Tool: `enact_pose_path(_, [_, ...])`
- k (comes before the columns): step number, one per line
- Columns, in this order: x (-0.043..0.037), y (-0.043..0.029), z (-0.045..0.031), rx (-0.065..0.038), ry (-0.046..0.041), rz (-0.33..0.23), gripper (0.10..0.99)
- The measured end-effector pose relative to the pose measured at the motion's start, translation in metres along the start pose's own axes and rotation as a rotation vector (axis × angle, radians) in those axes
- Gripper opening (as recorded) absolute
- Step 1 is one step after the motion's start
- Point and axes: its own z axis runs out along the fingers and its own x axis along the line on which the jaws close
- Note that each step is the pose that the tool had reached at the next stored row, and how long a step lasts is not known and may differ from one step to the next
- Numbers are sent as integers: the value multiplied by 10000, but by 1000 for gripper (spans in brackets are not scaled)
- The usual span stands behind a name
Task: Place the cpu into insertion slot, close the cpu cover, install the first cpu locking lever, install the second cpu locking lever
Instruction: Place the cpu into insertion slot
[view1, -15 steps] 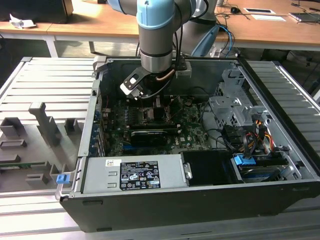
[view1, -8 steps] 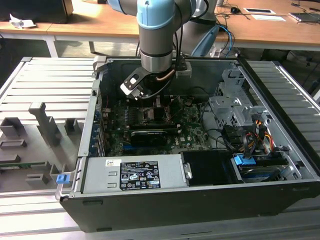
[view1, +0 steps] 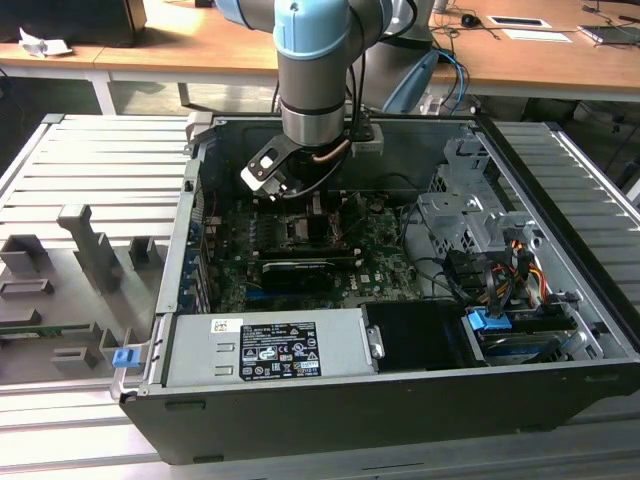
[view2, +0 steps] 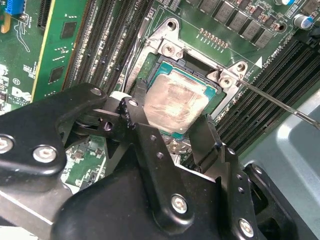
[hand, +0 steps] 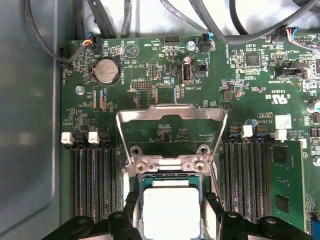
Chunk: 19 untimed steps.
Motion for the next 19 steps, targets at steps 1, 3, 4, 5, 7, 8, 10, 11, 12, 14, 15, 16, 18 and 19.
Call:
enact_pose_path(1, [0,0,1,-1,1,0,616])
enact_pose_path(3, [1,2,-18,-1,1,0,616])
enact_pose_path(4, [1,3,-45,-1,0,0,616])
enact_pose_path(5, [1,5,-67,-1,1,0,616])
enact_pose_path(7, [2,7,-87,-1,-1,0,616])
enact_pose_path(8, [2,7,-92,0,-3,0,600])
enact_pose_path(10, [2,9,-121,4,-4,0,412])
enact_pose_path(11, [3,10,-128,5,-4,0,349])
enact_pose_path(12, [2,10,-137,6,-9,0,227])
enact_pose_path(14, [3,11,-146,7,-12,0,106])
enact_pose_path(15, [3,12,-148,7,-12,0,106])
enact_pose_path(16, [3,12,-150,8,-13,-1,106])
enact_pose_path(18, [3,13,-160,7,-11,0,106])
enact_pose_path(19, [3,12,-162,8,-13,0,106])
